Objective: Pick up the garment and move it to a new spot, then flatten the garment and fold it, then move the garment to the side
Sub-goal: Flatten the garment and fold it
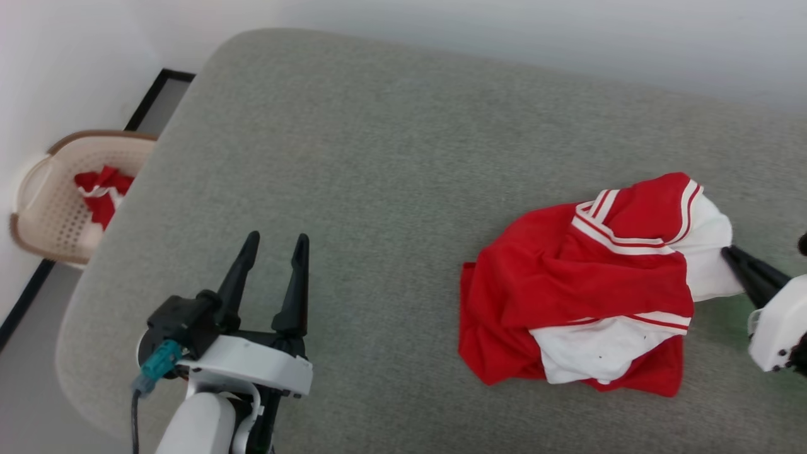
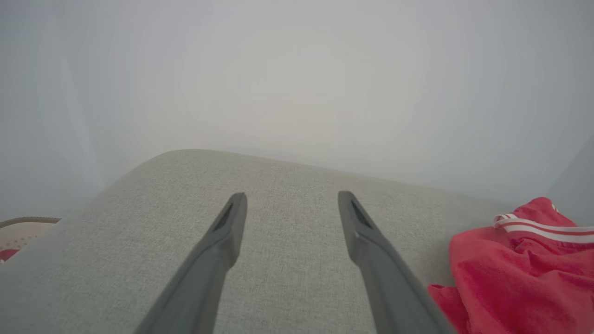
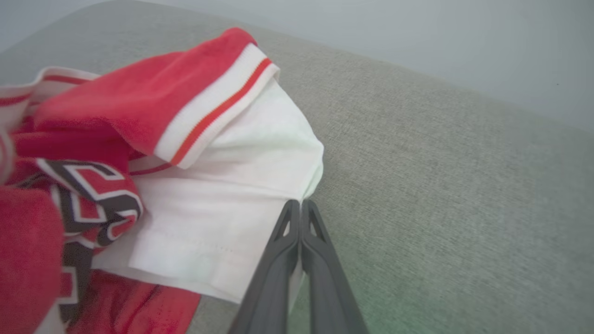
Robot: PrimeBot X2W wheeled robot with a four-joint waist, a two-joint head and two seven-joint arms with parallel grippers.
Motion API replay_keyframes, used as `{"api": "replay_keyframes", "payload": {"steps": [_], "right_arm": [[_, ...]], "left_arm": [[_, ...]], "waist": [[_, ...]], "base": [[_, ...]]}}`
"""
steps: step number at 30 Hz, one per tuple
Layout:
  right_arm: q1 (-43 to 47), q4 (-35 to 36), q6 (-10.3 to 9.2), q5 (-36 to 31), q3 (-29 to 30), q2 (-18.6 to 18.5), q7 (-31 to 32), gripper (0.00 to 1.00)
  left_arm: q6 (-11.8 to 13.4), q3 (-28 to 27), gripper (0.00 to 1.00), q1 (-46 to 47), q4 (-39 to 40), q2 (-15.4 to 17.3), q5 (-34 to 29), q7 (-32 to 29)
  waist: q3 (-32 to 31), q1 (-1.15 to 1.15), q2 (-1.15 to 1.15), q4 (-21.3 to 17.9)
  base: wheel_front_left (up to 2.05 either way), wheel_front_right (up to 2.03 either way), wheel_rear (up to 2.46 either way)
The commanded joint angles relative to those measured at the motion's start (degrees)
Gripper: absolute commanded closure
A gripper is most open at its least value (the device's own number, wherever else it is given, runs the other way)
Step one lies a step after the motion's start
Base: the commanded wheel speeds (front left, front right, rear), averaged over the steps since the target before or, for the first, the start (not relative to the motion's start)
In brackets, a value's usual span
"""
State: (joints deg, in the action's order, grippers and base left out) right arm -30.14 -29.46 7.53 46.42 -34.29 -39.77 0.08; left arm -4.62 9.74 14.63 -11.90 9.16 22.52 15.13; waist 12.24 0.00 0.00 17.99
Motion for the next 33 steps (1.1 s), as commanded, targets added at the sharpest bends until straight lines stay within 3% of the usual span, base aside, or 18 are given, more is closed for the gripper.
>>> {"api": "replay_keyframes", "payload": {"steps": [1, 14, 18, 24, 25, 26, 27, 33], "right_arm": [[-0.37, 0.74, -0.07, 0.92, 0.40, -1.39, -0.55, 1.00], [6.00, 1.07, -0.07, 3.11, 7.51, -8.11, -0.42, 1.00], [8.36, -1.56, -0.07, 3.30, 10.02, -8.07, 0.06, 1.00], [10.68, -5.57, -0.07, 3.12, 11.80, -5.17, 1.28, 1.00], [10.78, -6.20, -0.07, 2.99, 11.94, -4.47, 1.36, 0.87], [10.81, -6.92, -0.07, 2.97, 12.17, -3.69, 1.39, 0.61], [10.90, -7.56, -0.07, 2.82, 12.16, -3.10, 1.45, 0.00], [9.23, -9.18, -0.07, 3.07, 11.50, -1.29, 2.55, 0.00]], "left_arm": [[-0.40, -0.53, 0.00, -0.62, -0.17, 0.10, -0.42, 0.01], [-0.91, -1.34, 0.00, -0.29, -1.16, 1.28, -1.29, 0.01], [-0.99, -1.09, 0.00, 0.18, -1.83, 1.50, -1.15, 0.01], [-1.26, -0.48, 0.00, 0.80, -2.73, 1.48, -0.85, 0.01], [-1.36, -0.28, 0.00, 0.98, -2.84, 1.58, -0.83, -0.04], [-1.44, -0.12, 0.00, 1.11, -2.98, 1.62, -0.74, -0.13], [-1.46, 0.05, 0.00, 1.27, -3.10, 1.64, -0.57, -0.25], [-1.84, 1.01, 0.00, 1.91, -3.22, 2.86, -0.19, -1.48]], "waist": [[-0.92, 0.00, 0.00, -1.65], [-3.05, 0.00, 0.00, -7.79], [-3.32, 0.00, 0.00, -9.11], [-3.50, 0.00, 0.00, -10.01], [-3.52, 0.00, 0.00, -10.07], [-3.54, 0.00, 0.00, -10.15], [-3.57, 0.00, 0.00, -10.22], [-4.45, 0.00, 0.00, -11.03]], "base": [[0.00, 0.00, 0.00], [0.00, 0.00, 0.00], [0.00, 0.00, 0.00], [0.00, 0.00, 0.00], [0.00, 0.00, 0.00], [0.00, 0.00, 0.00], [0.00, 0.00, 0.00], [0.00, 0.00, 0.00]]}}
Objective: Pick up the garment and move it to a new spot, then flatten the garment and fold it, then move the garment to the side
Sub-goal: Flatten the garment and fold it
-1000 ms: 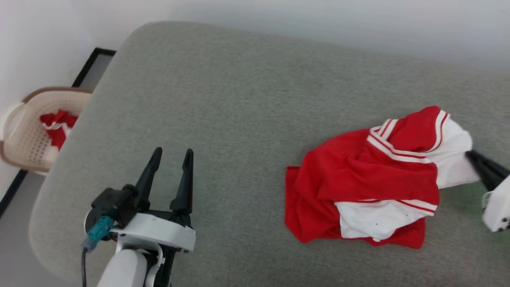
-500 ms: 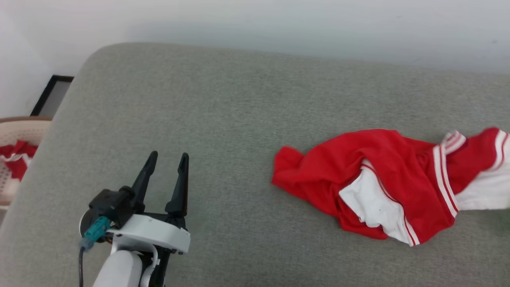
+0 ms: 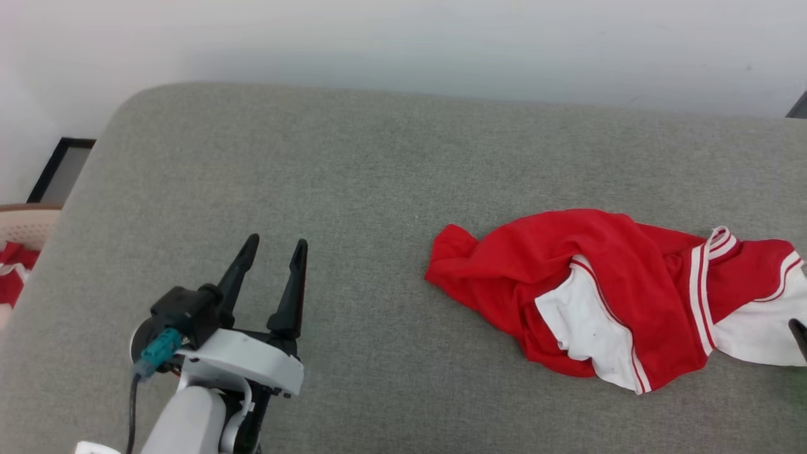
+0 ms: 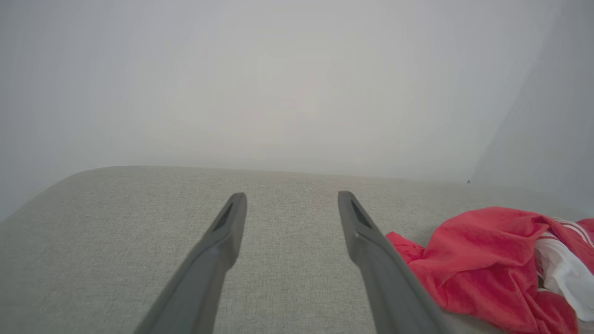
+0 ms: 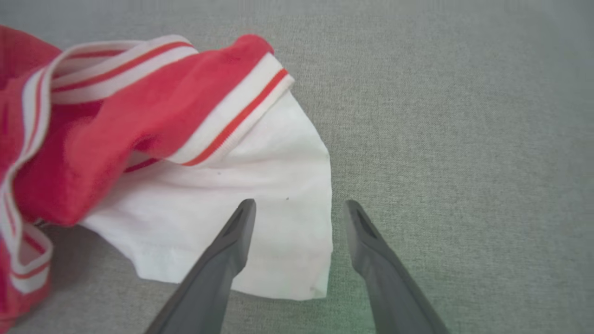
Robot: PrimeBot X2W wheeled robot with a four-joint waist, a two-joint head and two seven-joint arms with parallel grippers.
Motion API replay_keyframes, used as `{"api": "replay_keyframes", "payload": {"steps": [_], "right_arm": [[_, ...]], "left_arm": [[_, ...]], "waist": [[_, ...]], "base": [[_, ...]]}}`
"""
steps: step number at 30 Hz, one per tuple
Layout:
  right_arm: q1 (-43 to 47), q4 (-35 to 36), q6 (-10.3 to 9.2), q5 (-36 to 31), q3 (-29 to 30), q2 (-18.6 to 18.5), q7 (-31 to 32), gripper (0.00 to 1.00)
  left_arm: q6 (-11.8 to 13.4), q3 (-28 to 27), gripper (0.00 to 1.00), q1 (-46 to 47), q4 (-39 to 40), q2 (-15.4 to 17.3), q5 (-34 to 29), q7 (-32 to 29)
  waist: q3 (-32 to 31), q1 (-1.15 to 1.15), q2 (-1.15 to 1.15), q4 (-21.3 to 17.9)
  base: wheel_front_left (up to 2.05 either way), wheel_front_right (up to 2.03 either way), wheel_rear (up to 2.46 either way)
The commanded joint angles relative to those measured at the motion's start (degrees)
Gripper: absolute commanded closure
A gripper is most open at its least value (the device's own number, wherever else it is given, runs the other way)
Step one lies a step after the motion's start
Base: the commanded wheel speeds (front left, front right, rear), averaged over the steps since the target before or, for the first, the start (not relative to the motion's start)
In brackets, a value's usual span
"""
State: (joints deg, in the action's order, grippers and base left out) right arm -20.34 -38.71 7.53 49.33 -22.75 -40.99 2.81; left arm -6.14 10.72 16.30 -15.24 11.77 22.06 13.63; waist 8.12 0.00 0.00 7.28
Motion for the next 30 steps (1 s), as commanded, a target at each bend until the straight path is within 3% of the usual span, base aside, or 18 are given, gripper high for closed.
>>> {"api": "replay_keyframes", "payload": {"steps": [1, 8, 14, 23, 30], "right_arm": [[-0.66, 0.13, -0.07, 0.42, -0.14, -0.09, -0.25, 0.00], [0.31, 3.00, -0.07, -0.74, 1.93, 0.22, -2.93, 0.00], [2.88, 6.69, -0.07, -3.65, 6.14, 2.46, -8.03, 0.00], [8.90, 13.27, -0.07, -13.19, 15.15, 9.62, -14.74, 0.00], [12.53, 20.07, -0.07, -20.10, 21.78, 16.22, -15.77, 0.00]], "left_arm": [[-0.43, 0.10, 0.00, 0.39, 0.19, 0.59, 0.44, -0.35], [-0.96, 1.71, 0.00, 1.14, 1.47, 2.93, 2.64, -4.84], [-1.35, 5.01, 0.00, 3.26, 4.08, 5.89, 6.18, -12.48], [-1.40, 13.13, 0.00, 9.45, 7.45, 10.20, 16.79, -28.35], [-1.41, 18.39, 0.00, 15.30, 6.06, 9.67, 24.19, -41.49]], "waist": [[-0.58, 0.00, 0.00, -0.54], [-3.09, 0.00, 0.00, -2.69], [-5.02, 0.00, 0.00, -5.34], [-6.69, 0.00, 0.00, -10.47], [-6.24, 0.00, 0.00, -14.35]], "base": [[0.00, 0.00, 0.00], [0.00, 0.00, 0.00], [0.00, 0.00, 0.00], [0.00, 0.00, 0.00], [0.00, 0.00, 0.00]]}}
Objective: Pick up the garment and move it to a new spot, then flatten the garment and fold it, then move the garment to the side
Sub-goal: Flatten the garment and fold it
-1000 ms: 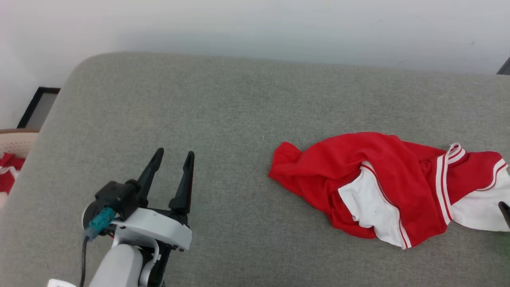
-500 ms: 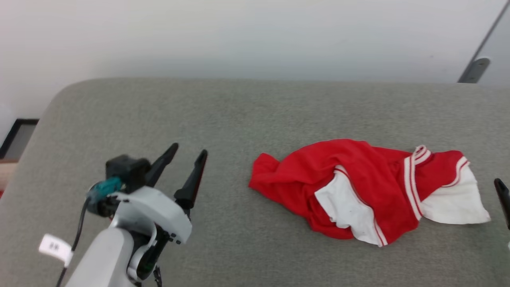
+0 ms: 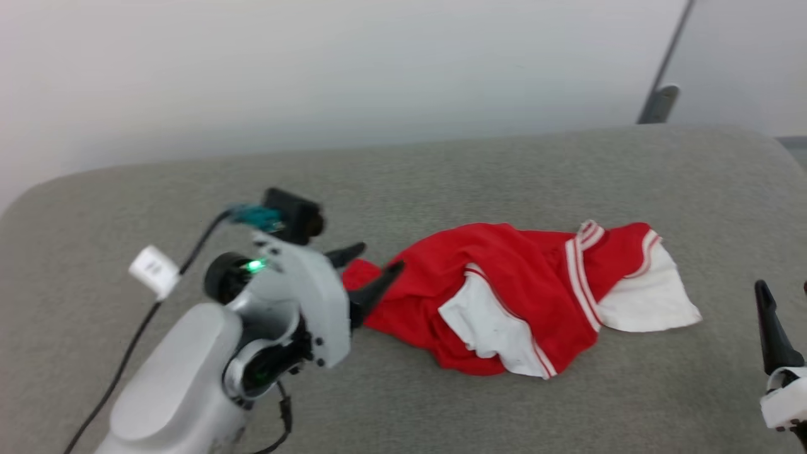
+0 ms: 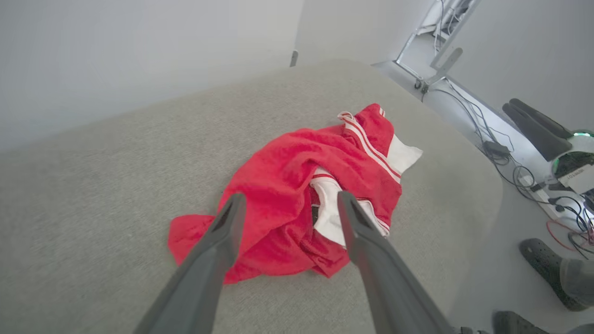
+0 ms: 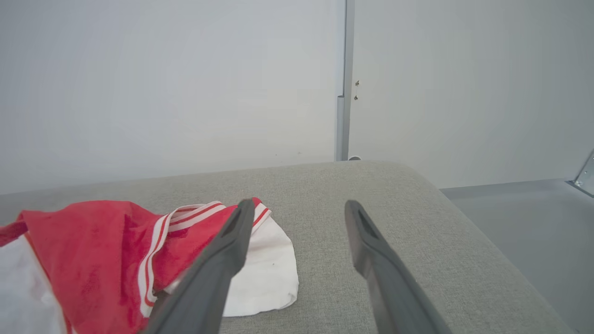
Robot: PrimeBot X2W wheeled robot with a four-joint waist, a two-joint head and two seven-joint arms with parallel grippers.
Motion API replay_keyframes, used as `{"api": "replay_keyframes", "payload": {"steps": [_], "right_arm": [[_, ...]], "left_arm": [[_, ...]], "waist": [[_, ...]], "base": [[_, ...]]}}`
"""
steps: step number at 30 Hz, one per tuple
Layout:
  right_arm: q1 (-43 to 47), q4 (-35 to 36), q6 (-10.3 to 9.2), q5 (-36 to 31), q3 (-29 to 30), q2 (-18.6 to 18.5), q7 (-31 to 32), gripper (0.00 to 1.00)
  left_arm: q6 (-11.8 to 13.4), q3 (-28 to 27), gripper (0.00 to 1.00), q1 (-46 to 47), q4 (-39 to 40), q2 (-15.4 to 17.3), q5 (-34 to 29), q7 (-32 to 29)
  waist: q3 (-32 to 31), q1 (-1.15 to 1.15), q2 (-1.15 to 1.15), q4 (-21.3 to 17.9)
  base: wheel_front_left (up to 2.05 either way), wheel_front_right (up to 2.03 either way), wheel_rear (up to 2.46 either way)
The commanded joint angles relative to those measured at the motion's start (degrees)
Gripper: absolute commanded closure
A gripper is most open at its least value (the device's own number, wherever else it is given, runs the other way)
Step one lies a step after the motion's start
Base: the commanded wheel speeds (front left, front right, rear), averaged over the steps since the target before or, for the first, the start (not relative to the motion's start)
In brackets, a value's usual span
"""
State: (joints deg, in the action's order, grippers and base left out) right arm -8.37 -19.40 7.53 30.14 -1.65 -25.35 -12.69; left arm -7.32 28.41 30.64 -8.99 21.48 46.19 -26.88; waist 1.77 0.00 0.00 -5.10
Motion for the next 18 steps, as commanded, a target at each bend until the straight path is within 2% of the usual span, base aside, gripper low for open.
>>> {"api": "replay_keyframes", "payload": {"steps": [1, 8, 18], "right_arm": [[0.86, 1.59, -0.07, -1.63, 1.33, 1.42, -0.26, 0.00], [1.73, 6.00, -0.07, -4.38, 3.40, 5.54, 1.42, 0.00], [-0.20, 5.83, -0.07, -3.52, 2.83, 6.06, 1.11, 0.00]], "left_arm": [[-0.23, 1.29, 0.00, 1.63, -0.63, -0.39, 1.07, -2.68], [0.00, 4.87, 0.00, 5.38, -4.01, -3.08, 3.84, -10.61], [0.04, 7.96, 0.00, 7.16, -11.58, -4.89, 2.50, -11.46]], "waist": [[0.26, 0.00, 0.00, -2.51], [1.79, 0.00, 0.00, -5.99], [4.13, 0.00, 0.00, -9.47]], "base": [[0.00, 0.00, 0.00], [0.00, 0.00, 0.00], [0.00, 0.00, 0.00]]}}
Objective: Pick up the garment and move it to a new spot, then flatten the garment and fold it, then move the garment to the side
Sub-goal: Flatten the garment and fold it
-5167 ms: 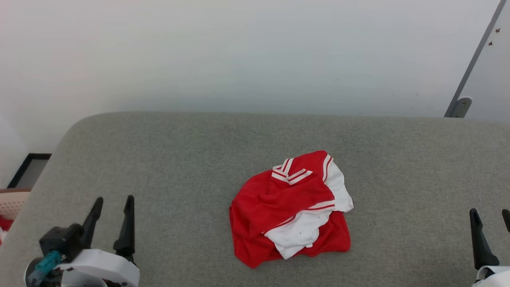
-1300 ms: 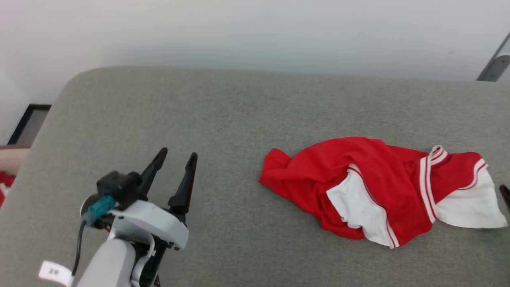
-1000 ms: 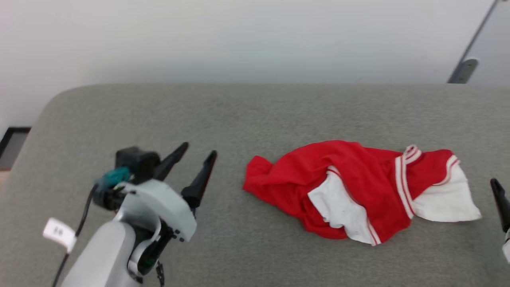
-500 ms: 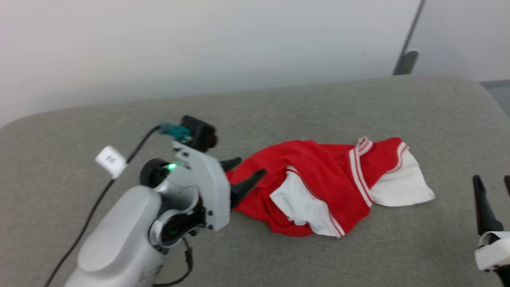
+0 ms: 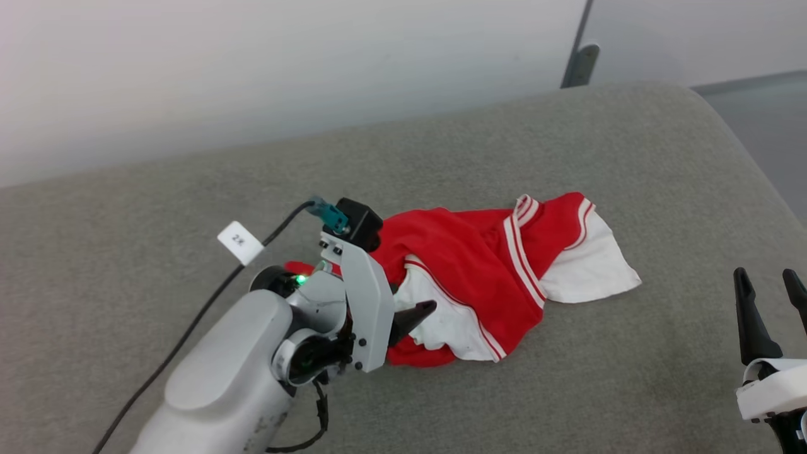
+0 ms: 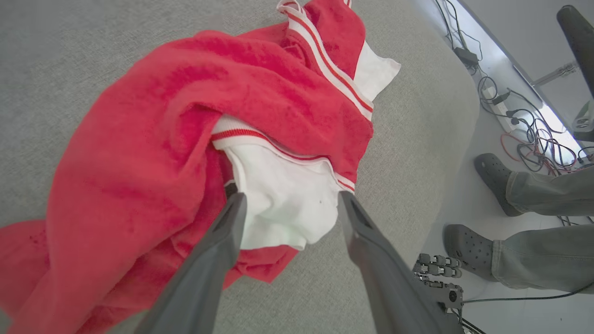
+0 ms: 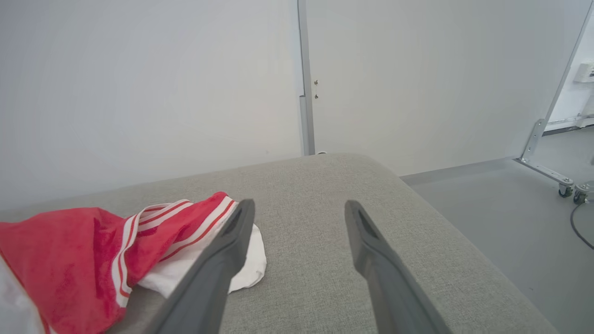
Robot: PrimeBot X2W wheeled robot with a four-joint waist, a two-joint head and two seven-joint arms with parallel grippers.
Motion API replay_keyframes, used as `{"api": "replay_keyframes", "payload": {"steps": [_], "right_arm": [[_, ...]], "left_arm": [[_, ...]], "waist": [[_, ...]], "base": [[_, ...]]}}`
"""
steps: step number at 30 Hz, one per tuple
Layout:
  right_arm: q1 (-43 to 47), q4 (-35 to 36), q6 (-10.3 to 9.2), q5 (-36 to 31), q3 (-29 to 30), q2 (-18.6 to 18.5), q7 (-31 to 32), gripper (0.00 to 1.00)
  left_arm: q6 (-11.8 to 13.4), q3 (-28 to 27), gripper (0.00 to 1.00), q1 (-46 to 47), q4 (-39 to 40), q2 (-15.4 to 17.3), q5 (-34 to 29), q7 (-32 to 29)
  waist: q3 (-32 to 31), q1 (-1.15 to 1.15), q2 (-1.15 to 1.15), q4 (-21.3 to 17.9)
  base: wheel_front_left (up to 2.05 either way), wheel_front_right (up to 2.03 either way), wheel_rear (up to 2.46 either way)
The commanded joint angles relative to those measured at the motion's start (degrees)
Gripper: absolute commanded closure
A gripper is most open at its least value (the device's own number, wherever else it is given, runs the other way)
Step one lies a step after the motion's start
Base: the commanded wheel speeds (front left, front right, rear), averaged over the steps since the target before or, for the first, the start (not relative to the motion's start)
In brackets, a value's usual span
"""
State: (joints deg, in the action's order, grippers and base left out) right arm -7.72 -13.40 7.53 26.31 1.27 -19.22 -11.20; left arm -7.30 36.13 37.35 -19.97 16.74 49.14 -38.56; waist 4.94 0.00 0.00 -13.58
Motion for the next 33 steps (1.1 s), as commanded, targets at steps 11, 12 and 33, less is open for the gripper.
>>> {"api": "replay_keyframes", "payload": {"steps": [11, 12, 33], "right_arm": [[-1.55, -1.28, -0.07, 1.11, -0.75, -0.31, -1.44, 0.00], [-1.63, -1.34, -0.07, 1.16, -0.78, -0.30, -1.56, 0.00], [-0.76, -1.27, -0.07, 0.23, -0.04, -1.24, -3.20, 0.00]], "left_arm": [[-0.14, 3.28, 0.00, 2.72, -6.47, 0.19, -3.27, 2.46], [-0.16, 3.33, 0.00, 2.71, -6.87, -0.06, -2.87, 2.61], [1.26, 3.40, 1.00, 6.38, -4.61, 3.46, -1.47, 0.72]], "waist": [[2.11, 0.00, 0.00, -1.50], [2.20, 0.00, 0.00, -1.48], [1.15, 0.00, 0.00, 1.56]], "base": [[0.00, 0.00, 0.00], [0.00, 0.00, 0.00], [0.00, 0.00, 0.00]]}}
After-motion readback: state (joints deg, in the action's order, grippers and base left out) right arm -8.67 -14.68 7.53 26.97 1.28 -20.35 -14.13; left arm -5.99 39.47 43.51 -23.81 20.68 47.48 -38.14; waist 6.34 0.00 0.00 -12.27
